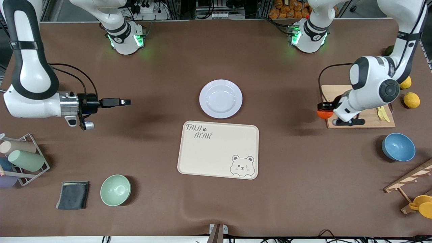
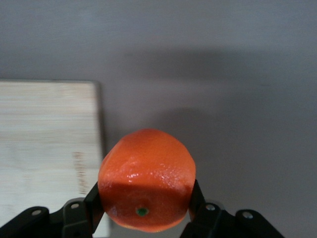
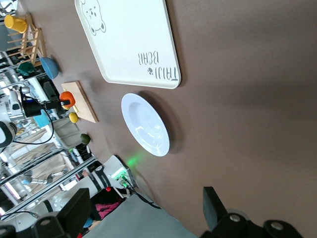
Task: Place orange and plate with both arms
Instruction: 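Carry the orange with the left gripper onto the white plate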
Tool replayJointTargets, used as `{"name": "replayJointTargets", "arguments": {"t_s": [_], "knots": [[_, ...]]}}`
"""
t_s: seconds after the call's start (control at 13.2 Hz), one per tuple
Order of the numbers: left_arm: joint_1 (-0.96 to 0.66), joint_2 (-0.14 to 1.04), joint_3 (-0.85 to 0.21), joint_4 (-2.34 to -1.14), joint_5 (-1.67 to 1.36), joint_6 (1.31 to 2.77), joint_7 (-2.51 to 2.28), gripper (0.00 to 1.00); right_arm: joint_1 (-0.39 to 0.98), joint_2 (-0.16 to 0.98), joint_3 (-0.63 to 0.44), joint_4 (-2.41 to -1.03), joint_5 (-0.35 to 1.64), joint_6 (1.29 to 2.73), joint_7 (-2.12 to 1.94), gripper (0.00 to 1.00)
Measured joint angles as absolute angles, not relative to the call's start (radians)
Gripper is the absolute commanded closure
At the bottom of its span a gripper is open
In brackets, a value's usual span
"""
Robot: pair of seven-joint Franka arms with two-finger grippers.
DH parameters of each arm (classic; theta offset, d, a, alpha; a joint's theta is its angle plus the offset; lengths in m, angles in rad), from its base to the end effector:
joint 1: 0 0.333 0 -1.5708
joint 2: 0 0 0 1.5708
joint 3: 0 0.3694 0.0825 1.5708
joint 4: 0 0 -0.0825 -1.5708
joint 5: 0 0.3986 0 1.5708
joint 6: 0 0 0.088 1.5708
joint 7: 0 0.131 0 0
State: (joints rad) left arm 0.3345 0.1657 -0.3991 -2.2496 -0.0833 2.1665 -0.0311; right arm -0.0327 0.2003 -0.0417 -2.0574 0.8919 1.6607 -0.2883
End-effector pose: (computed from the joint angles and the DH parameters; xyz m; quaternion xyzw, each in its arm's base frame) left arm 0.5210 -0.0382 0.2991 0.9909 0.0093 -0.1212 0.0578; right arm 0.5485 0.0555 0.3664 -0.8766 0.0709 0.1891 0.4368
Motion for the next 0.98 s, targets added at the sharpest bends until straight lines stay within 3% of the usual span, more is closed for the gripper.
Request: {"name": "replayJointTargets", "arguments": {"t_s": [0.3,0.75,0.98], "knots": [[0.261,0.212,-0.552,-2.071,-0.119,2.063,-0.234,1.0,-0.032,0.223,-0.042,-2.124,0.993,1.676,-0.419,0.0],[-0.101,0.492,-0.559,-1.765,-0.114,2.058,-0.723,1.0,0.008,0.267,-0.038,-2.189,1.111,1.719,-0.506,0.0],[-0.204,0.583,-0.557,-1.712,-0.072,2.06,-0.891,1.0,0.024,0.295,-0.038,-2.22,1.175,1.735,-0.598,0.0]]}}
